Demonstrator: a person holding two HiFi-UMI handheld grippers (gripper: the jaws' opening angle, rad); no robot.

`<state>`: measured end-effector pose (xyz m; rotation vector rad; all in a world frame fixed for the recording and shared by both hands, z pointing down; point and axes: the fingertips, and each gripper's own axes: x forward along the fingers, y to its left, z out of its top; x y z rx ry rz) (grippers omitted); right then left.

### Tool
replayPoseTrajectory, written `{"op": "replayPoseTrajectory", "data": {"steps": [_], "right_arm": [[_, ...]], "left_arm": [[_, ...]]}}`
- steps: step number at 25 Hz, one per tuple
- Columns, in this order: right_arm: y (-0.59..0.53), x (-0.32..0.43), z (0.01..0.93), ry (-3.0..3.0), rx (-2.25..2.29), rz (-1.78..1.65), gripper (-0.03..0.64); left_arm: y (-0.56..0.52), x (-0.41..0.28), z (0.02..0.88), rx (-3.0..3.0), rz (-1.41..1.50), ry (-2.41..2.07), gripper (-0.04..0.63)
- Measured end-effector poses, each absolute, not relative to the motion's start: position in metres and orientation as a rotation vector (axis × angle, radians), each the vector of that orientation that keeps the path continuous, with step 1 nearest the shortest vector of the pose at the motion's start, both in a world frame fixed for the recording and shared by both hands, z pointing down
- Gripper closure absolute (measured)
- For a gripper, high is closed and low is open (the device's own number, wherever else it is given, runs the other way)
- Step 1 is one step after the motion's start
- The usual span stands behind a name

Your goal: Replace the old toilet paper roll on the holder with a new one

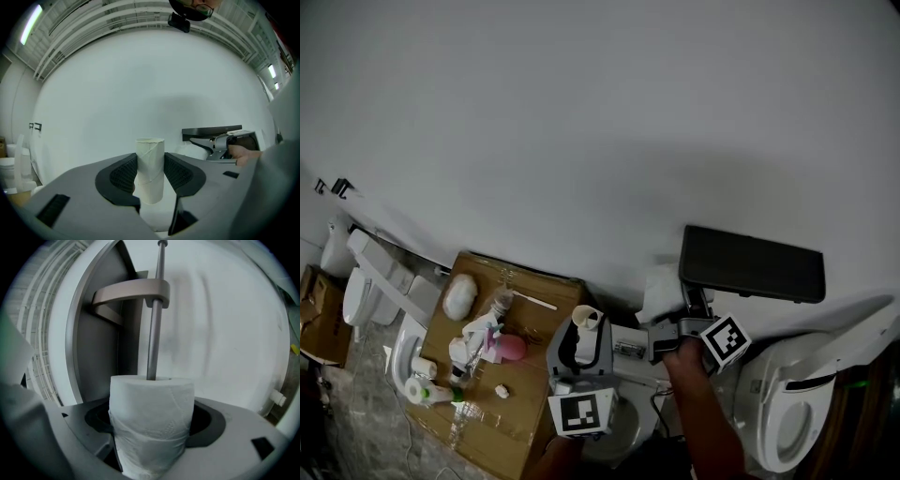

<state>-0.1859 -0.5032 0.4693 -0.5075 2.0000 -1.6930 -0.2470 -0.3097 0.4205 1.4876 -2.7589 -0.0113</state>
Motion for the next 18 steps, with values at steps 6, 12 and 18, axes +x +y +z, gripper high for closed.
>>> {"op": "replayPoseTrajectory", "data": {"steps": [6,12,18], "right_arm": [[-0.512,-0.178,0.474,1.922,-0.510,-1.692,0.201],[-0.527,-0.157,0.479,1.836,-0.560,-1.666,0.201],[-0.542,-0.131,0.483,1.797,-0.619,-1.624,0.201]], "left_arm": [[-0.327,-0.241,0.420,1.530,-0.040,-2.739,0.405],[-0.338,-0.234,0.423,1.561,-0.047,-2.704,0.405],[-0.350,-0.228,0.426,1.592,-0.056,-2.674,0.405]]}}
